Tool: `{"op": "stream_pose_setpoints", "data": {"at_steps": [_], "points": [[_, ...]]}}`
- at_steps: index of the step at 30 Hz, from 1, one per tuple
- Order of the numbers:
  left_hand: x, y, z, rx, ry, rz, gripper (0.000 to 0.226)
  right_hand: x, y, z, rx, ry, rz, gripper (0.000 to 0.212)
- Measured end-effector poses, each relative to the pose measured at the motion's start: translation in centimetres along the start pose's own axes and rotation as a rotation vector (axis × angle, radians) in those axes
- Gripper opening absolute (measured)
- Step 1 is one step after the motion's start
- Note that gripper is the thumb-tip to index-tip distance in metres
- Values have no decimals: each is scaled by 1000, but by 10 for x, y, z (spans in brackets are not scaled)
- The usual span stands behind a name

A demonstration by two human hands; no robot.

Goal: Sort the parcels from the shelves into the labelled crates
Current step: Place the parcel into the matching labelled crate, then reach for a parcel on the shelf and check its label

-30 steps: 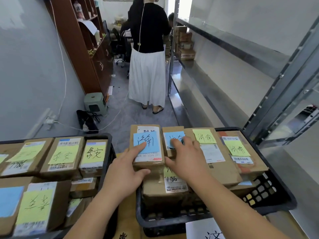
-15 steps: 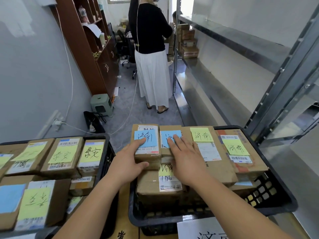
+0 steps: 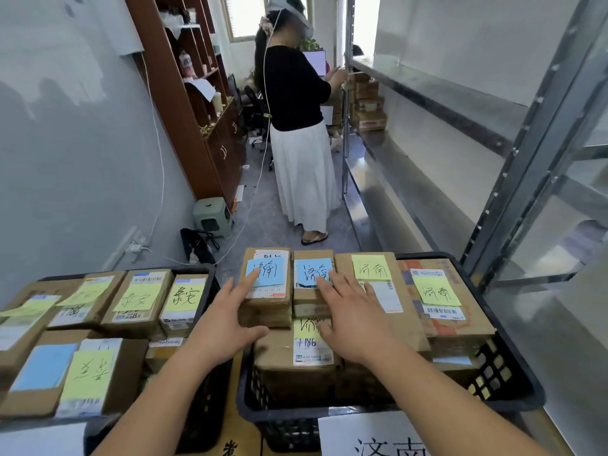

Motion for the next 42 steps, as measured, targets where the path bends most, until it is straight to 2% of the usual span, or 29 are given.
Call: {"op": "stream_pose_setpoints", "data": {"at_steps": [7,14,20,28,34,42], "points": [[-48,-36,-14,320,-214,-59,100,-35,12,3,32,-8,10,80],[-80,-62,-45,408,-197,-183,98,-93,17,18,-19,-15,-117,82],[-105,-73,-57,365,-122,-343,94,-134,38,24,-121,-85,-257,82],[-154,-63,-76,494,25,-594,86,-205,88,14,-127,-127,-547,77],[-210,-78,-102,528,107,-749,85,-288,116,9,-179,-83,-718,79],[-321,-122,-151,499,223,-992,85,-422,148,17,-160,-147,-965,77]]}}
Point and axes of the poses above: each hand's wrist, its own x-axis towards the middle knuckle, its own z-axis out of the back of the hand, y = z × x, the point moved 7 cm from there along x, towards the middle knuckle, and after that the axes turned 15 degrees about z, right-handed, at the moved point
